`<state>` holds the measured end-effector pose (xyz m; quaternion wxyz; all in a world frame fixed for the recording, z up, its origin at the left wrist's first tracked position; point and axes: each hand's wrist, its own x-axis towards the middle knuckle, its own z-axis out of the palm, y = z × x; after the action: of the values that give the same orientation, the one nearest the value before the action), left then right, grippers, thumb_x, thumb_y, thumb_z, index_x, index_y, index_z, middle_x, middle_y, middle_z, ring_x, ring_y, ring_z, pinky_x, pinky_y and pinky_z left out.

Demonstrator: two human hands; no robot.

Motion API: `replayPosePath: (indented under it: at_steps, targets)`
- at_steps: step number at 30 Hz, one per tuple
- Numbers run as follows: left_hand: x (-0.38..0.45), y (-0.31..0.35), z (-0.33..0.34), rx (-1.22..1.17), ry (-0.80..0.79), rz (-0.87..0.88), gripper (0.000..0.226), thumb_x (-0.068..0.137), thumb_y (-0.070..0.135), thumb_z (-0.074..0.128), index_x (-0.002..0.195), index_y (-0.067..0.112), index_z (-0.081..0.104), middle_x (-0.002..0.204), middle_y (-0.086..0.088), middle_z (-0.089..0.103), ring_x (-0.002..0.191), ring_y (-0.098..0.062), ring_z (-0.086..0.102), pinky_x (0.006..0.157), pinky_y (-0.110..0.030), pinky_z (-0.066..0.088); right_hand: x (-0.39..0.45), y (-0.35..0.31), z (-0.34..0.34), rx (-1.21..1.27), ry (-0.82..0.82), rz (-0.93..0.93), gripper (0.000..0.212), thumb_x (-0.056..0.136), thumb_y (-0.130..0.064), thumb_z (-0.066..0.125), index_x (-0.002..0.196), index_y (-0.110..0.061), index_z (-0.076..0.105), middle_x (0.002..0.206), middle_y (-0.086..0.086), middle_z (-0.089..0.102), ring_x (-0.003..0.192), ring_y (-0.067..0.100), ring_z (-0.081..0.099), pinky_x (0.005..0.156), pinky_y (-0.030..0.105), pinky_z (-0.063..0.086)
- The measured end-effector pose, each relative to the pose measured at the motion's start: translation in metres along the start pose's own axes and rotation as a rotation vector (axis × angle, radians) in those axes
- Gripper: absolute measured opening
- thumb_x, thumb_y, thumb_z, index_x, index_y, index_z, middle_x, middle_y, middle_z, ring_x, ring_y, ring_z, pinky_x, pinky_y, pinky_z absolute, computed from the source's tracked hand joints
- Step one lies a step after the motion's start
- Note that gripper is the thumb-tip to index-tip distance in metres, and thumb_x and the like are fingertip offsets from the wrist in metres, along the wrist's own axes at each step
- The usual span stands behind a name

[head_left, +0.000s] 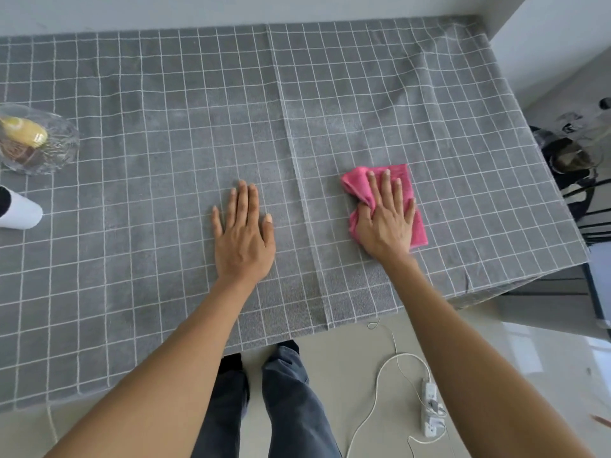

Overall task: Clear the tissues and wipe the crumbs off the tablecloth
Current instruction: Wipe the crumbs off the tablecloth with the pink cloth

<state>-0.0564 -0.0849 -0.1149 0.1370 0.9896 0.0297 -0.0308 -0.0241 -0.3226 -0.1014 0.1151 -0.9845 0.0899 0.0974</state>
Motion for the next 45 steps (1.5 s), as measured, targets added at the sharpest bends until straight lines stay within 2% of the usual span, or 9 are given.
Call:
replayPosePath:
  at_steps: [4, 9, 16, 20, 24, 31, 37, 41, 45]
  targets:
    - [0.0, 0.0, 0.0, 0.001, 0.003, -0.005, 0.058, 0.099, 0.038, 0.015, 0.152, 0.017, 0.004, 0.16, -0.001, -0.002, 0.147, -0.014, -0.003, 0.117, -0.043, -0.008, -0.042, -0.032, 0.015, 0.032, -0.037, -0.181, 0.062, 0.09, -0.044, 0.008, 0.149, -0.037, -0.009, 0.157, -0.009, -0.015, 0.145, 0.015, -0.015, 0.116, 0.045, -0.014]
    - [0.001, 0.0, -0.001, -0.011, 0.0, -0.002, 0.056, 0.102, 0.035, 0.02, 0.152, 0.017, 0.004, 0.16, 0.0, -0.002, 0.147, -0.013, -0.004, 0.118, -0.044, -0.007, -0.041, -0.011, 0.013, 0.057, -0.02, -0.269, 0.057, 0.091, -0.045, 0.007, 0.147, -0.041, -0.006, 0.156, -0.015, -0.01, 0.145, 0.009, -0.011, 0.118, 0.042, -0.009]
    - [0.002, -0.003, -0.004, -0.006, -0.048, 0.0, 0.056, 0.102, 0.037, 0.016, 0.152, 0.017, -0.001, 0.16, 0.0, -0.007, 0.147, -0.014, -0.008, 0.118, -0.043, -0.009, -0.017, 0.044, -0.005, 0.018, 0.022, 0.03, 0.065, 0.087, -0.045, 0.004, 0.15, -0.034, -0.008, 0.16, -0.007, -0.01, 0.146, 0.014, -0.011, 0.119, 0.045, -0.007]
    - [-0.01, -0.026, -0.011, -0.026, -0.12, 0.081, 0.056, 0.102, 0.039, 0.011, 0.151, 0.018, -0.007, 0.159, 0.002, -0.012, 0.146, -0.011, -0.012, 0.119, -0.042, -0.01, -0.022, 0.028, -0.002, 0.049, 0.055, 0.139, 0.059, 0.096, -0.038, 0.018, 0.151, -0.035, -0.004, 0.16, -0.005, -0.007, 0.147, 0.016, -0.008, 0.118, 0.045, -0.008]
    - [-0.053, -0.059, -0.018, -0.024, -0.105, 0.052, 0.06, 0.097, 0.046, 0.002, 0.151, 0.02, -0.007, 0.157, 0.005, -0.014, 0.145, -0.011, -0.014, 0.118, -0.042, -0.01, -0.041, -0.011, 0.008, 0.122, 0.081, 0.247, 0.058, 0.099, -0.037, 0.023, 0.151, -0.033, -0.002, 0.161, -0.004, -0.006, 0.147, 0.018, -0.008, 0.117, 0.049, -0.008]
    - [-0.073, -0.059, -0.017, 0.004, -0.039, -0.014, 0.058, 0.098, 0.042, 0.007, 0.151, 0.02, -0.001, 0.159, 0.004, -0.006, 0.146, -0.011, -0.007, 0.118, -0.04, -0.01, -0.116, -0.094, 0.042, 0.029, -0.047, -0.178, 0.064, 0.09, -0.044, 0.007, 0.151, -0.034, -0.006, 0.159, -0.008, -0.012, 0.146, 0.017, -0.015, 0.117, 0.048, -0.012]
    - [-0.073, -0.06, -0.015, 0.012, -0.023, -0.006, 0.058, 0.099, 0.04, 0.01, 0.152, 0.019, 0.003, 0.159, 0.003, -0.001, 0.147, -0.01, -0.004, 0.118, -0.04, -0.008, -0.106, -0.062, 0.036, 0.02, -0.052, -0.387, 0.058, 0.093, -0.045, 0.012, 0.15, -0.039, 0.003, 0.159, -0.011, -0.003, 0.146, 0.011, -0.009, 0.118, 0.044, -0.007]
    - [-0.074, -0.061, -0.015, 0.003, -0.033, -0.005, 0.058, 0.098, 0.042, 0.007, 0.152, 0.02, 0.001, 0.159, 0.004, -0.004, 0.147, -0.011, -0.006, 0.118, -0.039, -0.01, -0.083, -0.034, 0.027, 0.017, -0.007, -0.277, 0.059, 0.092, -0.044, 0.012, 0.15, -0.04, 0.003, 0.159, -0.011, -0.003, 0.146, 0.011, -0.008, 0.119, 0.046, -0.004]
    - [-0.073, -0.059, -0.015, -0.005, -0.048, -0.008, 0.06, 0.097, 0.044, 0.003, 0.151, 0.02, -0.002, 0.158, 0.004, -0.007, 0.146, -0.011, -0.008, 0.118, -0.04, -0.011, -0.069, -0.023, 0.02, 0.032, 0.008, -0.082, 0.064, 0.088, -0.044, 0.008, 0.151, -0.038, -0.003, 0.16, -0.007, -0.008, 0.146, 0.014, -0.012, 0.117, 0.044, -0.012]
